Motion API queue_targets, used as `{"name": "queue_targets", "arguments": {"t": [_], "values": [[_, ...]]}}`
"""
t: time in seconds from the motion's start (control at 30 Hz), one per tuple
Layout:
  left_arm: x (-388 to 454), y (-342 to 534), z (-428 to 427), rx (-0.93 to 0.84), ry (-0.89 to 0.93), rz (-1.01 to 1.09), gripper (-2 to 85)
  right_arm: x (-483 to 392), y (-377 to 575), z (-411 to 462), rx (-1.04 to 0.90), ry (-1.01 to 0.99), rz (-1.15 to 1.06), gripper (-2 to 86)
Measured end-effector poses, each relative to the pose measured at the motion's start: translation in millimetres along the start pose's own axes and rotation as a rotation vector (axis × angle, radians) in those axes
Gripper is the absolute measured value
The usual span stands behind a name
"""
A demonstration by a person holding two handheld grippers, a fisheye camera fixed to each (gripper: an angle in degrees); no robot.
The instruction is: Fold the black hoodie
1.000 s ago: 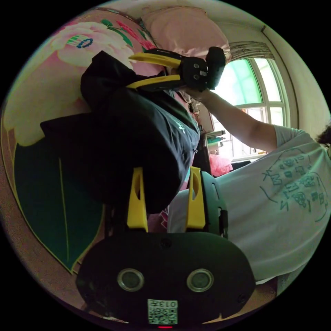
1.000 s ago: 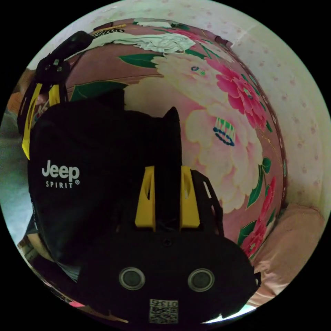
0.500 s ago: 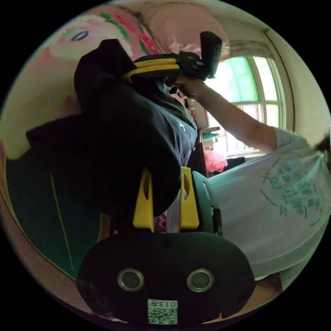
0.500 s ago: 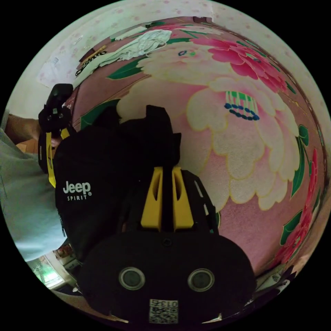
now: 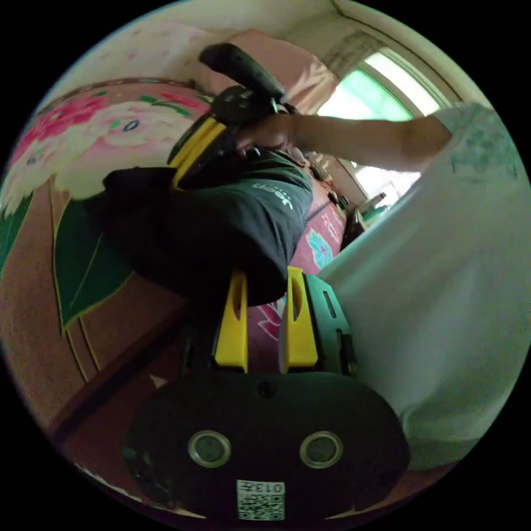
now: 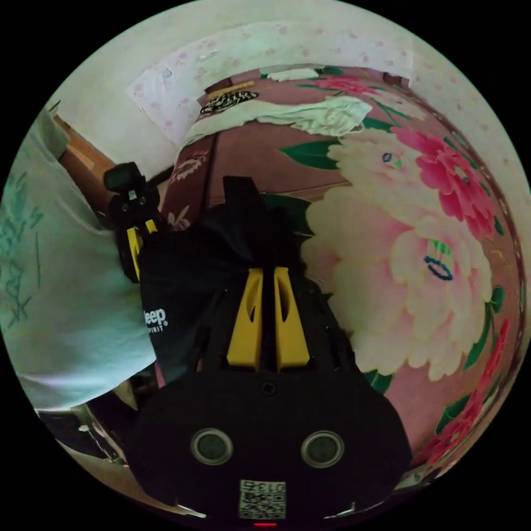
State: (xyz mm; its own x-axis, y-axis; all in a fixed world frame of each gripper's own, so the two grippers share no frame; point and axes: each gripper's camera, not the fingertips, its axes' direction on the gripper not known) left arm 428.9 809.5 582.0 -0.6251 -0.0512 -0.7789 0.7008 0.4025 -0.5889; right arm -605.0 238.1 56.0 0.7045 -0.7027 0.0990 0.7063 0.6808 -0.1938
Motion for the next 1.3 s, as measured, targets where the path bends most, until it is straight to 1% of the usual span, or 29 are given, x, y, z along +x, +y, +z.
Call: {"name": "queue_targets", "arguments": {"t": [0.03,0.07,0.13,0.2,0.27,0.3,0.33,0.4,0.43,0.47,0.5,0.53,0.57,0.6,0.67,0.7,0.77,0.83,0.9,0.93,0.97,1.03,1.1,1.17,1.2,1.23,1.27,1.3], "values": [[-7.2,5.6,-5.8,0.033,0.02,-0.098,9.7,-1.6,-3.9,24.0,-0.061,0.054,-0.003,2.6],[-12.7,10.9,-13.7,0.048,0.044,-0.184,8.4,0.9,-3.1,31.7,-0.055,0.078,0.025,2.6],[-12.9,17.1,-29.5,0.041,0.07,-0.264,6.1,7.6,3.7,28.9,-0.035,0.077,0.093,2.6],[-3.5,19.7,-52.8,0.06,0.055,-0.271,4.7,2.7,17.2,28.8,-0.014,0.092,0.074,2.6],[20.6,7.2,-91.0,0.211,-0.007,-0.146,2.7,-5.6,37.4,28.8,0.023,0.101,0.068,2.9],[26.9,0.2,-97.1,0.239,-0.025,-0.108,2.2,-7.5,41.7,29.0,0.029,0.103,0.07,3.0],[35.8,-18.5,-99.7,0.237,-0.05,-0.056,1.5,-12.3,49.5,29.7,0.032,0.113,0.069,3.4],[38.1,-51.7,-80.3,0.131,-0.052,-0.03,0.6,-19.8,60.4,30.4,0.03,0.133,0.067,4.3],[33.3,-70.5,-56.1,0.033,-0.073,-0.037,0.2,-23.8,68.6,29.6,0.031,0.135,0.071,5.1],[25.5,-82.6,-26.7,-0.078,-0.13,-0.051,0.0,-26.9,78.2,26.8,0.037,0.128,0.078,6.0],[21.7,-86.2,-12.7,-0.121,-0.118,-0.044,-0.1,-28.0,83.9,24.2,0.044,0.125,0.085,6.2],[12.3,-88.4,4.5,-0.151,-0.061,-0.091,-0.2,-28.6,97.1,16.3,0.059,0.148,0.128,6.6],[7.3,-87.4,11.0,-0.141,-0.011,-0.129,-0.3,-28.7,114.0,-0.6,0.087,0.182,0.192,5.9],[7.9,-87.0,12.6,-0.14,-0.013,-0.127,-0.4,-29.1,124.5,-12.8,0.11,0.19,0.228,5.6],[15.8,-90.2,14.8,-0.156,-0.079,-0.11,-0.4,-37.6,186.3,-70.2,0.239,0.207,0.398,2.6],[16.4,-91.8,15.3,-0.164,-0.085,-0.121,-0.4,-42.2,204.6,-81.7,0.253,0.22,0.437,2.1],[20.5,-97.2,17.7,-0.188,-0.083,-0.141,-0.4,-74.8,280.1,-110.0,0.321,0.308,0.544,1.0],[28.3,-97.8,19.2,-0.194,-0.093,-0.138,-0.4,-97.9,325.7,-103.5,0.303,0.336,0.619,0.6],[34.1,-94.8,21.8,-0.193,-0.084,-0.161,-0.4,-111.4,355.4,-73.2,0.221,0.294,0.663,0.4],[35.7,-92.1,24.0,-0.191,-0.061,-0.189,-0.4,-115.6,368.1,-41.8,0.134,0.247,0.673,0.4],[37.8,-90.1,29.0,-0.199,-0.032,-0.203,-0.3,-121.0,380.1,-10.0,0.1,0.238,0.681,0.4],[44.0,-90.5,34.8,-0.207,-0.057,-0.207,-0.2,-126.5,394.3,19.8,0.112,0.251,0.684,0.4],[48.8,-96.5,36.1,-0.224,-0.078,-0.209,0.0,-123.3,399.5,28.1,0.101,0.254,0.7,0.5],[60.0,-108.3,27.1,-0.237,-0.074,-0.188,0.9,-116.4,410.3,21.3,0.057,0.18,0.724,0.9],[65.2,-112.0,21.4,-0.229,-0.076,-0.172,1.1,-116.4,415.5,15.5,0.062,0.162,0.726,1.0],[78.7,-119.3,6.0,-0.179,-0.123,-0.122,2.6,-120.2,429.8,-2.2,0.119,0.175,0.739,1.6],[92.5,-125.9,-11.4,-0.107,-0.229,-0.073,6.2,-128.9,447.8,-24.9,0.244,0.248,0.763,3.6],[98.4,-129.1,-18.9,-0.069,-0.286,-0.045,9.1,-133.6,456.8,-35.4,0.311,0.291,0.767,5.2]]}}
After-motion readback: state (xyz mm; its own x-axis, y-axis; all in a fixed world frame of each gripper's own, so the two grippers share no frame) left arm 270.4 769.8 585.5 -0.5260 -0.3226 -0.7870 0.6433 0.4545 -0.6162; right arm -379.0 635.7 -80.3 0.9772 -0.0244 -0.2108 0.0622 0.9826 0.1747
